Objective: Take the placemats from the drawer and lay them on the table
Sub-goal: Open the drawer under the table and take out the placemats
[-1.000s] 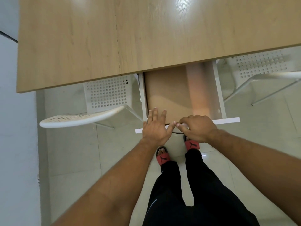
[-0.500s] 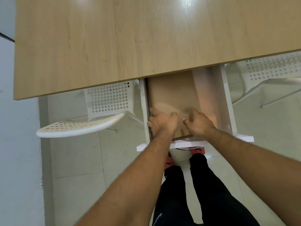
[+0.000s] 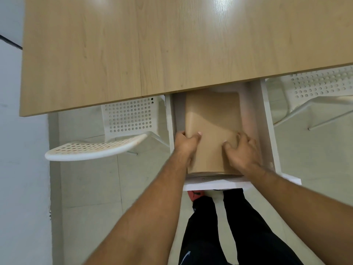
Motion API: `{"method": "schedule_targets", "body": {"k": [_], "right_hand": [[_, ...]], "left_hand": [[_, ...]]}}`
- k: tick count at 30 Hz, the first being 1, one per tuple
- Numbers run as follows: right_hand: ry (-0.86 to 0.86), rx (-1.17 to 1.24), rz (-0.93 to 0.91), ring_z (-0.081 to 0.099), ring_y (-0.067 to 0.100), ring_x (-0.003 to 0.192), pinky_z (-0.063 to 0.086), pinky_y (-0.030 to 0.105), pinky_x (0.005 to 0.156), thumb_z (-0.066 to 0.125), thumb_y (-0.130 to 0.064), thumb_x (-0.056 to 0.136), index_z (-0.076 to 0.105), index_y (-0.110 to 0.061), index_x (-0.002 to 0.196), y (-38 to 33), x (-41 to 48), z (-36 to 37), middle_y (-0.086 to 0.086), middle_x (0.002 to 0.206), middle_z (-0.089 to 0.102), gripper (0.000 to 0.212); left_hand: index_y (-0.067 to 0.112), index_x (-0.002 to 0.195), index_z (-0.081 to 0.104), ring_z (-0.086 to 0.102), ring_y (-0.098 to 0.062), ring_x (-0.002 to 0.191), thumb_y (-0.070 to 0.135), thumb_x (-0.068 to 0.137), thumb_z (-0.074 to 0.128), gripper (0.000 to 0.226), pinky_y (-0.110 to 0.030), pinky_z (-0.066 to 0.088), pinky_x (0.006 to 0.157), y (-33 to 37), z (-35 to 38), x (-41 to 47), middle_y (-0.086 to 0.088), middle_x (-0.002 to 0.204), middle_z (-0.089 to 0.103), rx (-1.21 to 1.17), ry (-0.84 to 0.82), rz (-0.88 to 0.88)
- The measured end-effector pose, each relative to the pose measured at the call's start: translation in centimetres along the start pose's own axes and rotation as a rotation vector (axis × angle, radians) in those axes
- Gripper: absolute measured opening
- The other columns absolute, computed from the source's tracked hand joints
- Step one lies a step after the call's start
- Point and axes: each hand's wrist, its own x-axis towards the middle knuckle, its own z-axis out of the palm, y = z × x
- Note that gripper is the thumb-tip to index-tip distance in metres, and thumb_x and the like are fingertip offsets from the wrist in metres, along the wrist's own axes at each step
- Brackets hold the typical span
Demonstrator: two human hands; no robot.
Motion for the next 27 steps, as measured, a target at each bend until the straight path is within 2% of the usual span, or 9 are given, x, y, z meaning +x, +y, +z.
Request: {"method": "schedule_targets", "body": {"k": [2,5,8,10,12,14,19,24,27], "right_hand": [[-0.015,0.162,0.019,0.042,0.035,0.137,0.036,0.044,0.113,0.055,-0.061,0.088,0.027,-0.025,0.155,-0.1,0.7,-0.7,0.011,0.154,0.039,0.08],[-0.068,0.421,0.108,0.054,0.031,0.126,0.042,0.046,0.108,0.066,-0.062,0.082,0.036,-0.024,0.149,-0.3,1.7,-1.8,0.004,0.141,0.055,0.083],[-0.276,0.677,0.252,0.069,0.029,0.1,0.057,0.042,0.084,0.08,-0.054,0.075,0.061,-0.016,0.125,-0.5,1.5,-3.6,0.008,0.114,0.073,0.065],[-0.45,0.818,0.277,0.073,0.028,0.089,0.059,0.037,0.071,0.082,-0.041,0.077,0.067,-0.01,0.115,-0.5,0.2,-4.7,0.012,0.104,0.077,0.052],[-0.535,0.902,0.259,0.074,0.028,0.088,0.06,0.039,0.072,0.083,-0.036,0.075,0.069,-0.008,0.118,-0.3,-0.9,-5.1,0.014,0.105,0.076,0.054],[-0.569,0.947,0.233,0.073,0.028,0.087,0.061,0.04,0.074,0.082,-0.035,0.072,0.068,-0.008,0.122,-0.3,-2.0,-5.0,0.015,0.108,0.075,0.059],[-0.44,1.002,0.137,0.073,0.031,0.095,0.061,0.042,0.071,0.078,-0.027,0.083,0.06,-0.008,0.131,-2.2,-3.8,-5.6,0.015,0.115,0.073,0.054],[-0.234,1.16,-0.026,0.073,0.024,0.084,0.061,0.036,0.066,0.067,-0.019,0.094,0.065,-0.012,0.122,-6.2,-5.6,-8.7,0.011,0.104,0.074,0.029],[-0.094,1.31,-0.066,0.072,0.024,0.086,0.062,0.04,0.071,0.063,-0.013,0.096,0.062,-0.011,0.126,-8.5,-5.2,-11.4,0.01,0.107,0.072,0.029]], "left_hand": [[0.014,0.119,0.055,0.067,-0.021,0.082,0.02,0.092,0.071,0.032,-0.029,0.057,0.072,-0.1,-0.9,0.0,-0.005,0.099,0.069,-0.087,-0.08,-0.002],[0.009,0.122,0.063,0.072,-0.028,0.089,0.019,0.09,0.073,0.035,-0.038,0.06,0.078,-0.1,-2.6,0.1,-0.01,0.101,0.074,-0.138,-0.194,-0.038],[0.012,0.125,0.061,0.071,-0.03,0.099,0.021,0.089,0.074,0.04,-0.045,0.059,0.086,-0.4,-4.7,-0.1,-0.014,0.112,0.073,-0.149,-0.324,-0.114],[0.012,0.129,0.059,0.069,-0.03,0.106,0.02,0.087,0.076,0.046,-0.047,0.057,0.09,-0.9,-6.3,-0.3,-0.015,0.118,0.071,-0.193,-0.435,-0.153],[0.012,0.133,0.056,0.066,-0.03,0.113,0.019,0.081,0.078,0.057,-0.048,0.055,0.094,-1.5,-7.7,-0.6,-0.014,0.122,0.07,-0.208,-0.542,-0.16],[0.013,0.131,0.058,0.067,-0.028,0.111,0.02,0.078,0.075,0.056,-0.045,0.056,0.093,-1.8,-8.6,-1.1,-0.013,0.121,0.069,-0.199,-0.629,-0.145],[0.013,0.122,0.061,0.067,-0.029,0.109,0.017,0.083,0.076,0.042,-0.046,0.056,0.093,-0.9,-10.1,-2.3,-0.015,0.122,0.07,-0.193,-0.567,-0.06],[0.016,0.14,0.051,0.069,-0.025,0.107,0.04,0.079,0.081,0.072,-0.039,0.058,0.086,5.7,-9.9,-4.3,-0.008,0.121,0.07,-0.063,-0.442,0.206],[0.026,0.149,0.038,0.064,-0.017,0.107,0.049,0.08,0.079,0.084,-0.032,0.055,0.088,10.2,-9.0,-5.7,0.004,0.13,0.057,0.191,-0.362,0.421]]}}
